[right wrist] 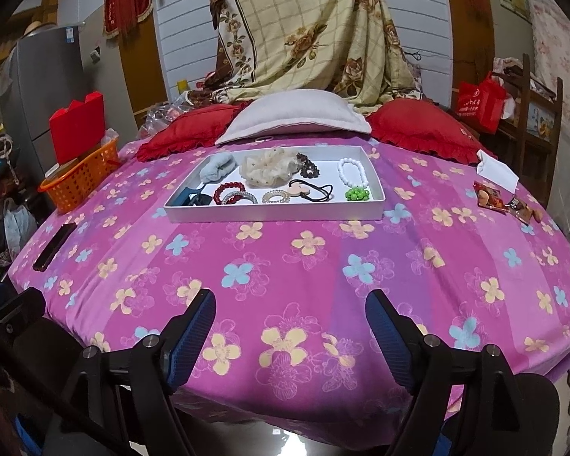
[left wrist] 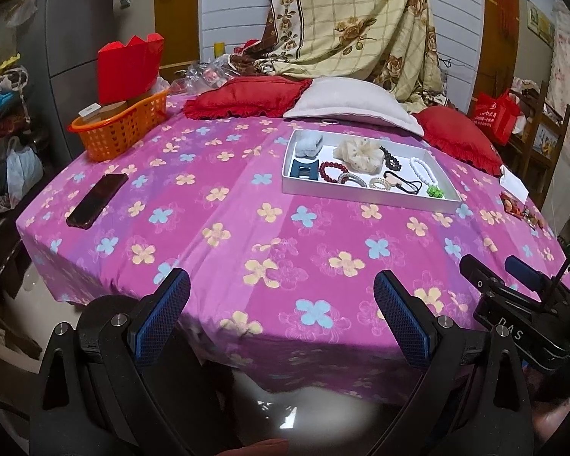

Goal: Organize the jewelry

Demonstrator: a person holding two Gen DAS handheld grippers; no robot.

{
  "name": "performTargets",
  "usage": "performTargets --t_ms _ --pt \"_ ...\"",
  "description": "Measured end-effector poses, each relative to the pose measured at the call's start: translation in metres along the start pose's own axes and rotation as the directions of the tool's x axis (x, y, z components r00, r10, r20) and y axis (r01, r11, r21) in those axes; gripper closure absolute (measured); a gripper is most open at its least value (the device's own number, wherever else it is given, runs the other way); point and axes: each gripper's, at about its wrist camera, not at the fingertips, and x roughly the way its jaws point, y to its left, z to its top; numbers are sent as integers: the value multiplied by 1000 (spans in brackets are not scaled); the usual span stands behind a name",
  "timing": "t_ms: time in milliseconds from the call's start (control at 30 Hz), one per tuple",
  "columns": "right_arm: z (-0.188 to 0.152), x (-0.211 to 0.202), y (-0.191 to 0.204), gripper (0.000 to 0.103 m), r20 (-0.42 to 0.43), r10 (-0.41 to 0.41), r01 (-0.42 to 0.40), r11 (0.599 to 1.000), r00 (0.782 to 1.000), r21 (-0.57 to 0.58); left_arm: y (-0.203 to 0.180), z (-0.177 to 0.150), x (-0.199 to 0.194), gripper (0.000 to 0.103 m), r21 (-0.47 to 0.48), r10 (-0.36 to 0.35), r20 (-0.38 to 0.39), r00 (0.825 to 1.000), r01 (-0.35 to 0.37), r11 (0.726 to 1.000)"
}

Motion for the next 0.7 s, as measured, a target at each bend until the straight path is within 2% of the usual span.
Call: performTargets --t_ms 700 --pt "-3 2 2 23 -7 -5 5 1000 1000 -6 0 -4 8 6 -5 1 -33 999 -1 1000"
